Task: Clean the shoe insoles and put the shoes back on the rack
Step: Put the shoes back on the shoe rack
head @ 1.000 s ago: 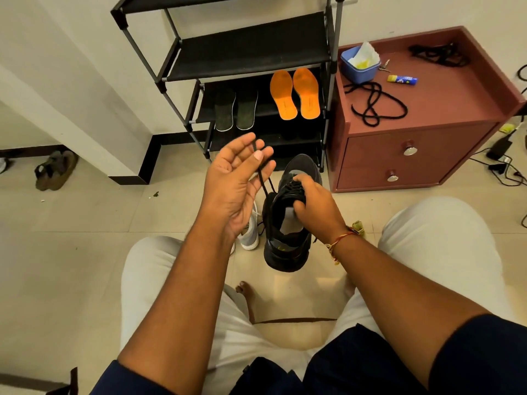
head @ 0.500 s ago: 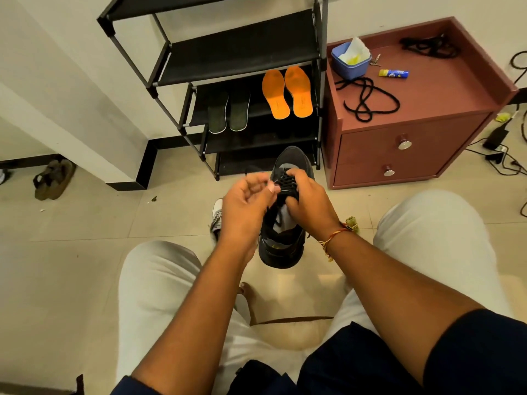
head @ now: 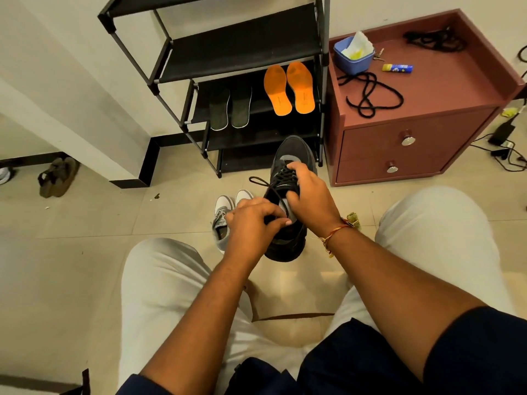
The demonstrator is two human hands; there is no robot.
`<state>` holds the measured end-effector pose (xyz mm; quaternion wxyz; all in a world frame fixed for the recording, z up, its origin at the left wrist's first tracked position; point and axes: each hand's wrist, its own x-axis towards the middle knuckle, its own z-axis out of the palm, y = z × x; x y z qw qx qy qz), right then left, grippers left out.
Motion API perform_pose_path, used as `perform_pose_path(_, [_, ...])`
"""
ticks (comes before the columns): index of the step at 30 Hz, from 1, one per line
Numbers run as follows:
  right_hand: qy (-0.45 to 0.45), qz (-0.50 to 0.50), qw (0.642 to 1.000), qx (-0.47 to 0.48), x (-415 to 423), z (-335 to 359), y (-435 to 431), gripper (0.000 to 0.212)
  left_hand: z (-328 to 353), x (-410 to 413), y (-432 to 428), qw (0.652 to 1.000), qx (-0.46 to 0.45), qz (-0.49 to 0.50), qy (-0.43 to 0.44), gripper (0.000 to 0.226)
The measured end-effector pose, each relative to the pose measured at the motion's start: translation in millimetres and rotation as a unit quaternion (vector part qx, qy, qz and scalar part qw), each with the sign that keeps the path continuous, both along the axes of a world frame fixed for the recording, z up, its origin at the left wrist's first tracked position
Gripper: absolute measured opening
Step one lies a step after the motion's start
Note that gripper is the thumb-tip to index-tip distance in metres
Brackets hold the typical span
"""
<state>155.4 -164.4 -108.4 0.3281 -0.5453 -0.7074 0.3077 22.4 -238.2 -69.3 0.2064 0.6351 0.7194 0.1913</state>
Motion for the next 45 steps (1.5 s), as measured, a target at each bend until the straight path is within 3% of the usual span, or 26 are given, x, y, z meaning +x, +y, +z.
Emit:
perform_pose_path(7, [0.003, 0.014, 1.0, 0.023, -4, 1, -4, 0.051, -6, -19, 14, 0.972, 0.024, 0.169, -0.161, 0.088])
perform_pose_path(10, [-0.004, 0.031, 0.999, 0.018, -7, 1, -5, 0.054, -8, -20, 16, 0.957, 0.03, 0.175, -0.23, 0.067])
perform_pose_path(12, [-0.006, 0.04, 0.999, 0.016, -8, 0, -6, 0.055, -10, -20, 16, 0.955, 0.077, 0.164, -0.236, 0.034])
perform_pose_path(14, [-0.003, 0.038, 0.999, 0.016, -7, 0, -6, 0.054, -12, -19, 13, 0.963, 0.11, 0.116, -0.216, 0.019])
perform_pose_path(17, [0.003, 0.026, 1.0, 0.013, -4, 0, -3, 0.053, -18, -18, 7, 0.99, 0.109, -0.012, -0.089, 0.022])
perform_pose_path(20, [0.003, 0.023, 1.0, 0.014, -3, 0, -2, 0.054, -20, -18, 7, 0.991, 0.076, -0.103, 0.027, 0.022])
perform_pose_path(23, [0.006, 0.026, 0.999, 0.018, -2, 0, -3, 0.055, -19, -15, 5, 0.99, 0.008, -0.128, 0.058, 0.028])
perform_pose_path(27, [0.022, 0.02, 0.999, 0.018, -1, 1, -2, 0.053, -20, -13, 2, 0.991, 0.067, -0.019, -0.11, 0.019])
perform_pose_path(30, [0.034, 0.013, 0.999, 0.024, -2, 3, -2, 0.052, -21, -12, 4, 0.959, 0.091, 0.137, -0.233, 0.023])
perform_pose_path(33, [0.052, 0.02, 0.998, 0.025, -3, 5, -2, 0.054, -26, -15, 3, 0.919, -0.038, 0.233, -0.315, 0.068])
perform_pose_path(35, [0.063, 0.036, 0.997, 0.031, -4, 8, -4, 0.055, -29, -18, 2, 0.867, -0.16, 0.258, -0.395, 0.09])
perform_pose_path(36, [0.068, 0.045, 0.996, 0.033, -4, 11, -6, 0.055, -30, -20, 1, 0.839, -0.205, 0.259, -0.432, 0.087])
perform_pose_path(38, [0.086, 0.054, 0.995, 0.02, -4, 17, -7, 0.055, -30, -18, 2, 0.806, -0.239, 0.251, -0.48, 0.061])
perform_pose_path(41, [0.114, 0.034, 0.991, -0.064, -3, 19, 1, 0.056, -31, -14, 7, 0.817, -0.198, 0.266, -0.472, 0.035])
perform_pose_path(45, [0.17, 0.042, 0.957, -0.229, 3, 18, 7, 0.038, -29, -19, 16, 0.814, -0.129, 0.31, -0.475, 0.038])
